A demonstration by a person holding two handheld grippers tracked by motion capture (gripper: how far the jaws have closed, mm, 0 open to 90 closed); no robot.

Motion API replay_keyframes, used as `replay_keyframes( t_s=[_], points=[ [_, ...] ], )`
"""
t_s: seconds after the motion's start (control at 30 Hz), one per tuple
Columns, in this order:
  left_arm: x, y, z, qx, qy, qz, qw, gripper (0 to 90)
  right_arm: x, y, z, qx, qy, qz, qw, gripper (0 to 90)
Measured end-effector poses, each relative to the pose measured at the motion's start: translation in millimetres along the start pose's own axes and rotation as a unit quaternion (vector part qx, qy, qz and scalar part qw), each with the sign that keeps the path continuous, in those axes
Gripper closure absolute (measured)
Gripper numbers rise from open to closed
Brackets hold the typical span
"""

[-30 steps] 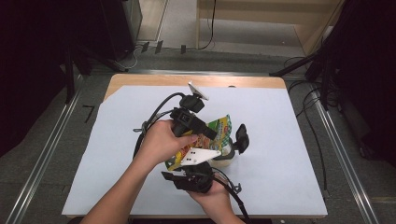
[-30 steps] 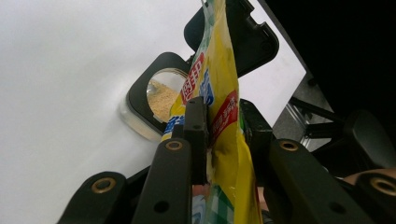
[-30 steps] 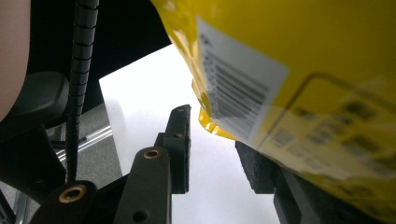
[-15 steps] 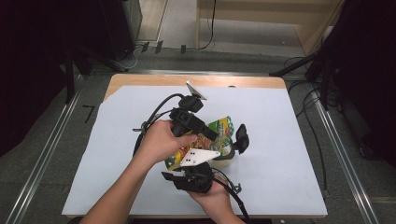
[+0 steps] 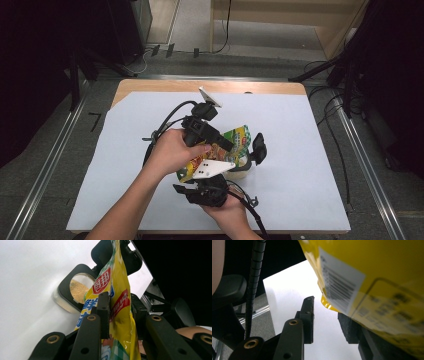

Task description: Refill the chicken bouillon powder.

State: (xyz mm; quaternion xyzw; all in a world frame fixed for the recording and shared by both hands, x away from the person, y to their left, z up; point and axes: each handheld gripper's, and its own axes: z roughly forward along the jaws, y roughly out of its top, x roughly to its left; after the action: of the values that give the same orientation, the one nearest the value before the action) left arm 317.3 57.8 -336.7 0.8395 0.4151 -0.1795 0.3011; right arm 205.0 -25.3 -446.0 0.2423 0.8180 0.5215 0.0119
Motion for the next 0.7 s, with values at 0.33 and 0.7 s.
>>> replay_keyframes(
  t_s=[0.33,0.7],
  points=[
    [1.1,-1.7,-3.5,-0.013,0.01,0.0,0.9999,75.7,-1.5,2.1,1.6,0.002,0.006,-0.002,1.0,68.5],
    [2.2,-8.0,-12.7,-0.038,0.017,-0.001,0.9991,75.9,-0.9,6.9,6.5,0.003,0.01,-0.015,0.9998,68.8]
  ],
)
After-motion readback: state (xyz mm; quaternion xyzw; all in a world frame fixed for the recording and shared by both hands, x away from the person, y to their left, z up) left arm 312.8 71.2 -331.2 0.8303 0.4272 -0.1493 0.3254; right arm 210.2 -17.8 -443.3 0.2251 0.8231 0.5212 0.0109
